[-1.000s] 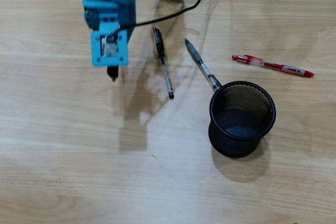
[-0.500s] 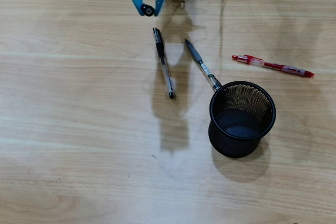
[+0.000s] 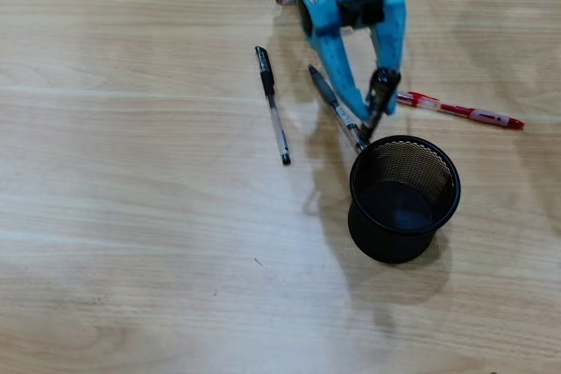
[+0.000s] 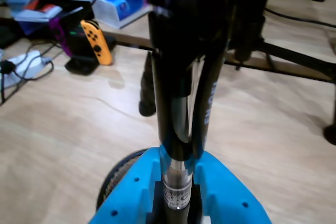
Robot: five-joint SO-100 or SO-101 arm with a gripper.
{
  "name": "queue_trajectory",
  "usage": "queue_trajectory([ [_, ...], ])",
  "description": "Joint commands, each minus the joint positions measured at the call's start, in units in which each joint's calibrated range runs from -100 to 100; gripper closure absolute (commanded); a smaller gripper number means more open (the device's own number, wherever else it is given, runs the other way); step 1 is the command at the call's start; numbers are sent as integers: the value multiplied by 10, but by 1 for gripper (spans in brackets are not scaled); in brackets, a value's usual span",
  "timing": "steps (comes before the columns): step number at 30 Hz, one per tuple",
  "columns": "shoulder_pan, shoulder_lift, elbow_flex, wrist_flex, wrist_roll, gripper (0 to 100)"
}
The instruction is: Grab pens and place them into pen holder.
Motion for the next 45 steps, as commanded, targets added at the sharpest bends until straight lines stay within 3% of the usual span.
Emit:
queue_trajectory([
  [1,-33,22,-9,-61,-15,98],
  [15,-58,34,-2,-74,-25,97],
  [21,-59,34,-1,-73,-25,88],
  [36,-44,24,21,-59,-21,88],
  [41,-14,-21,28,59,2,98],
  [45,27,-83,21,219,25,98],
])
